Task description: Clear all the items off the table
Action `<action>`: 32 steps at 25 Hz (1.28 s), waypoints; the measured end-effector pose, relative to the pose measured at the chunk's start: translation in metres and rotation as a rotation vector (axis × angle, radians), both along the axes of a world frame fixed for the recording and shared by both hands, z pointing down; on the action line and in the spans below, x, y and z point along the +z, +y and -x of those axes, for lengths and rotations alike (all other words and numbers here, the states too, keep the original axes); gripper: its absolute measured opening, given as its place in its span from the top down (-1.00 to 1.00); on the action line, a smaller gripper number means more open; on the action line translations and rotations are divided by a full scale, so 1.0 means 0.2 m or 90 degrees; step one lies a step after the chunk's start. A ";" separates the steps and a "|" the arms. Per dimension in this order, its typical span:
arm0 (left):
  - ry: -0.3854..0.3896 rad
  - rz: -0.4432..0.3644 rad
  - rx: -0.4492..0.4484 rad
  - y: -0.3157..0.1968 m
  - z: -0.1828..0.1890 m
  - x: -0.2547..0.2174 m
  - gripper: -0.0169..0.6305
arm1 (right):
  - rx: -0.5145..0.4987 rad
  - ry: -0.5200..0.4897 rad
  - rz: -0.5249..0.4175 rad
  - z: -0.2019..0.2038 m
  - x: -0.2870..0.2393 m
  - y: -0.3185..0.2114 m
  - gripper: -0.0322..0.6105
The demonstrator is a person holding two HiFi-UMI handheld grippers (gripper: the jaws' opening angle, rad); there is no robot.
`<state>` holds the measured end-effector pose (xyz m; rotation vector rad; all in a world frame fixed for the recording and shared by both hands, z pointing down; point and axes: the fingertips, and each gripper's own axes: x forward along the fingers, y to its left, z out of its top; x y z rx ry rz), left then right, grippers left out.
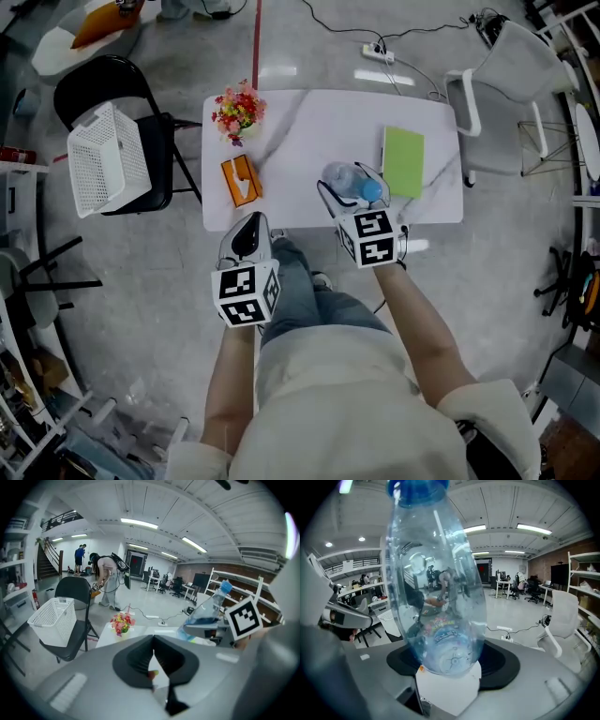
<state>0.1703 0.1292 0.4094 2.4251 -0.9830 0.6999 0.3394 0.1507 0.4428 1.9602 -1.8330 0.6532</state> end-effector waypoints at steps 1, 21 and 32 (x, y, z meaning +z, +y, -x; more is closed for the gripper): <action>-0.001 -0.003 0.000 0.02 0.00 -0.02 0.92 | 0.002 -0.003 -0.002 0.00 -0.03 0.03 -0.16; 0.007 -0.064 -0.019 0.53 0.12 -0.24 0.92 | -0.104 0.016 -0.038 0.21 -0.41 0.59 -0.16; 0.018 -0.075 -0.081 0.71 0.28 -0.30 0.92 | -0.166 0.001 -0.066 0.41 -0.52 0.72 -0.16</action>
